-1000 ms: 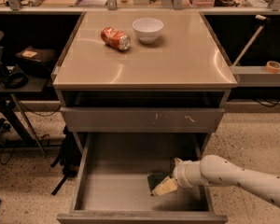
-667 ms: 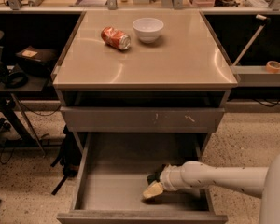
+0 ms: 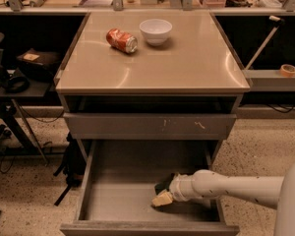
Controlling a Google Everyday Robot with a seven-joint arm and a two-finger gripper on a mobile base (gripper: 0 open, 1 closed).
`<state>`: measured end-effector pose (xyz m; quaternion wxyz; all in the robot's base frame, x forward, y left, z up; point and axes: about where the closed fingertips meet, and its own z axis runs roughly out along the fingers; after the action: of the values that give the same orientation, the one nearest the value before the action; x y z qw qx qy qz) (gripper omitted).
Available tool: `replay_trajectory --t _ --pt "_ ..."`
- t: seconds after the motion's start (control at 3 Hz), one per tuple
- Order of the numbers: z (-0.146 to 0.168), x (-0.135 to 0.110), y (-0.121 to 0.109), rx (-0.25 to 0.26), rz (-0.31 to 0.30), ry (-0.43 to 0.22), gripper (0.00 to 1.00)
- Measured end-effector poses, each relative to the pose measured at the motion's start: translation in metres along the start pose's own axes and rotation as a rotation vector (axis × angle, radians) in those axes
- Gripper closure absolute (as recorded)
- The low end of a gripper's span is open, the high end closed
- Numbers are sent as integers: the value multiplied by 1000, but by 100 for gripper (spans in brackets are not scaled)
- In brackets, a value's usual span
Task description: Pick sponge from middle drawer and place on counter
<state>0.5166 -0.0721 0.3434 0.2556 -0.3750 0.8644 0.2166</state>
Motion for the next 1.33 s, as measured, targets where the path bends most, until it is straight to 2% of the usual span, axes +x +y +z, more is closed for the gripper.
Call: replay_trajectory --t 0.67,1.0,1.33 --pt "-3 -3 1 0 0 0 65" --pt "-47 -25 -13 86 4 -64 88" --pt "-129 -82 -38 202 -54 -166 100"
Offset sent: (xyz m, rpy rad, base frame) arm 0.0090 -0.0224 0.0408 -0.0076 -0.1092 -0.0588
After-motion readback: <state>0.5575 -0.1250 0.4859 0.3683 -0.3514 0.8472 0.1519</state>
